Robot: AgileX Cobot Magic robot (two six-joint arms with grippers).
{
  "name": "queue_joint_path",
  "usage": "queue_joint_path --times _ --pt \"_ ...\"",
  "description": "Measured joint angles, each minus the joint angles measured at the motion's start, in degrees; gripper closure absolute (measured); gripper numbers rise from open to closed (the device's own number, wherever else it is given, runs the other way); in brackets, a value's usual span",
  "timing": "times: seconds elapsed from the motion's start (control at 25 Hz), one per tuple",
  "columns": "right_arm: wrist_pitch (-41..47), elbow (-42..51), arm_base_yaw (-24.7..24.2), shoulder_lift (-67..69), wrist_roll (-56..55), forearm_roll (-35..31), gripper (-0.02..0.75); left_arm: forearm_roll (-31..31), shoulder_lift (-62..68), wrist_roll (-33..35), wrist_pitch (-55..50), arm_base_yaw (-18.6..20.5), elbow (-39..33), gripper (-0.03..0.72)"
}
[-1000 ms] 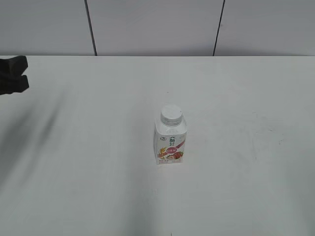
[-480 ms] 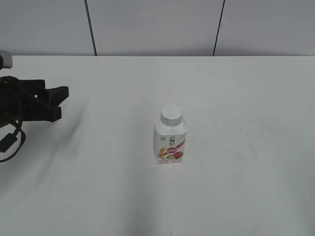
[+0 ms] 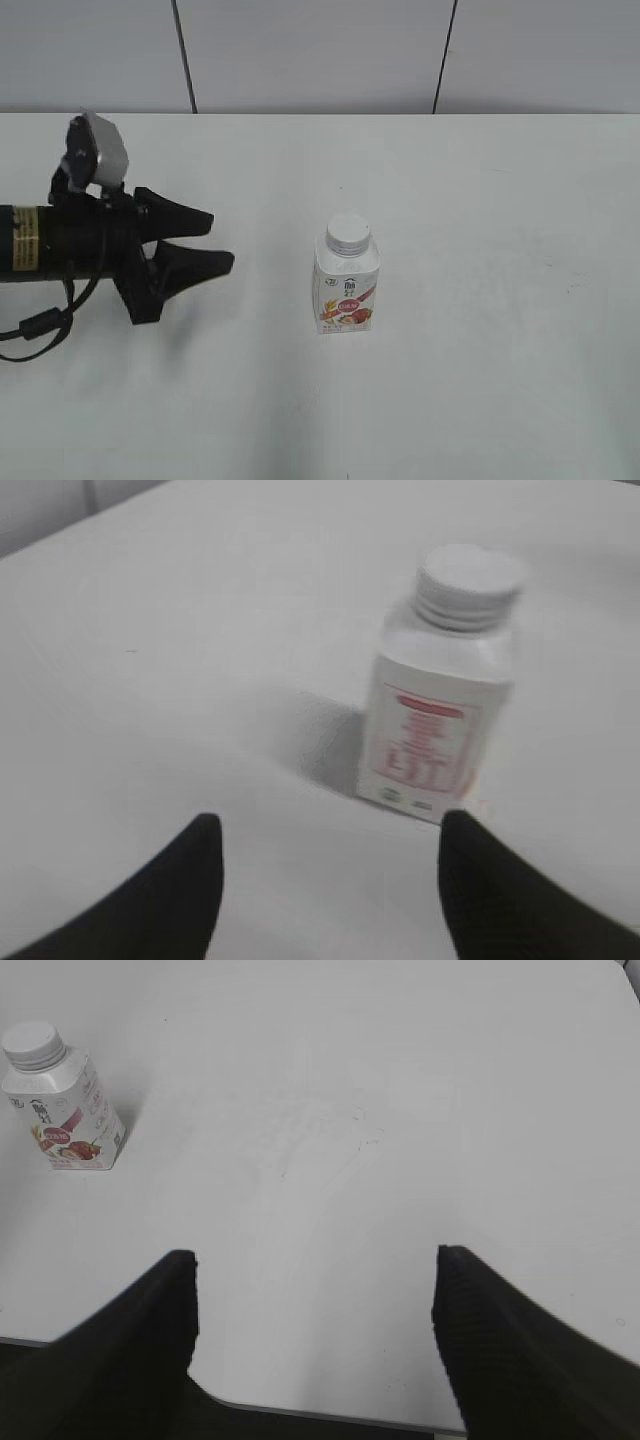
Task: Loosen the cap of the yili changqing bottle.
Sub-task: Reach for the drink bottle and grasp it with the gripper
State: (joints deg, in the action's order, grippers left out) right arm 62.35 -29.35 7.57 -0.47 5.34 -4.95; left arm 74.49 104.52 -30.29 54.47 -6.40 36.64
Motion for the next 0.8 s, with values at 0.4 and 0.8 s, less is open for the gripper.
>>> queue_joint_path --times 0.4,0.8 --pt "0.00 0.00 0.00 0.00 0.00 0.00 0.164 6.38 8.88 -0.18 10.24 -1.00 6.38 0.137" --pt "0.00 0.00 0.00 0.00 0.00 0.00 0.164 4.76 13.97 -0.18 9.08 -9.35 12.58 0.133"
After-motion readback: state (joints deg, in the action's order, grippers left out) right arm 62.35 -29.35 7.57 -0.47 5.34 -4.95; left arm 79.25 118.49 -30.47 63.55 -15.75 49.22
